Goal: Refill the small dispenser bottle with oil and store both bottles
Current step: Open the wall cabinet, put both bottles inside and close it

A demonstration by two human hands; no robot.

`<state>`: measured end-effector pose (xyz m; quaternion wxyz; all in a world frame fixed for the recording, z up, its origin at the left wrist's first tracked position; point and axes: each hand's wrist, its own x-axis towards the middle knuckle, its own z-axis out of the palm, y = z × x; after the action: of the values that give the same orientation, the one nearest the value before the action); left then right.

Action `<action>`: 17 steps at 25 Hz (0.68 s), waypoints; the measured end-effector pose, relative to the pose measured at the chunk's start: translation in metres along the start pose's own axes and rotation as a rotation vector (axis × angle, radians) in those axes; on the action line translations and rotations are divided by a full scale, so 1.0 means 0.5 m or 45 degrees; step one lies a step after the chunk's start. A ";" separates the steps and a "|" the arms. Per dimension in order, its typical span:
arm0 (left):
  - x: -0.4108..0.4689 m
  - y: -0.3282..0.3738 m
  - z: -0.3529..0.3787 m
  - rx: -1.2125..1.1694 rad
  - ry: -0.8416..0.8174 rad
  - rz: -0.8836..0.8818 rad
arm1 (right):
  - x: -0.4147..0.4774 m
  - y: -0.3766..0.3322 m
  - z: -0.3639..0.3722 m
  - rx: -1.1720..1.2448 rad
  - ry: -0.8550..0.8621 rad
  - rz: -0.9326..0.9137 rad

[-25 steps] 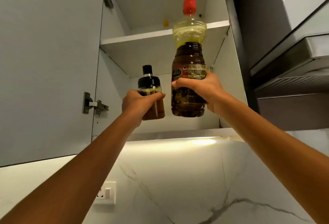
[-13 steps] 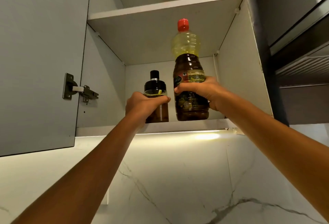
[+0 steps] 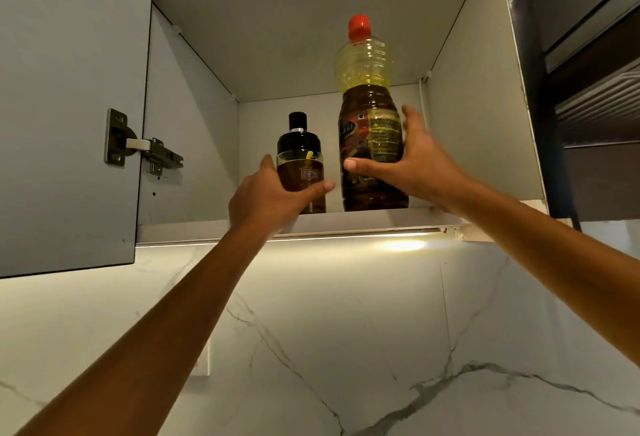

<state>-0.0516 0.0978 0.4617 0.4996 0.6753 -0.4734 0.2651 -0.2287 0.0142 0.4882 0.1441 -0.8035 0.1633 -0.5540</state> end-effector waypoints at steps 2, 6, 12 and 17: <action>-0.015 -0.011 -0.004 0.220 0.087 0.073 | -0.020 0.007 -0.023 -0.529 0.100 -0.528; -0.034 -0.039 -0.006 0.360 0.129 0.225 | -0.026 0.026 -0.068 -1.209 -0.019 -1.317; -0.038 -0.053 0.000 0.392 0.175 0.303 | -0.005 0.015 -0.087 -1.475 -0.349 -1.375; -0.036 -0.057 0.000 0.425 0.158 0.292 | 0.044 0.021 -0.062 -1.576 -0.599 -1.162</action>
<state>-0.0331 0.1059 0.4344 0.3753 0.6728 -0.4651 0.4361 -0.2517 -0.0060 0.5129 -0.5374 -0.8209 0.0617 -0.1833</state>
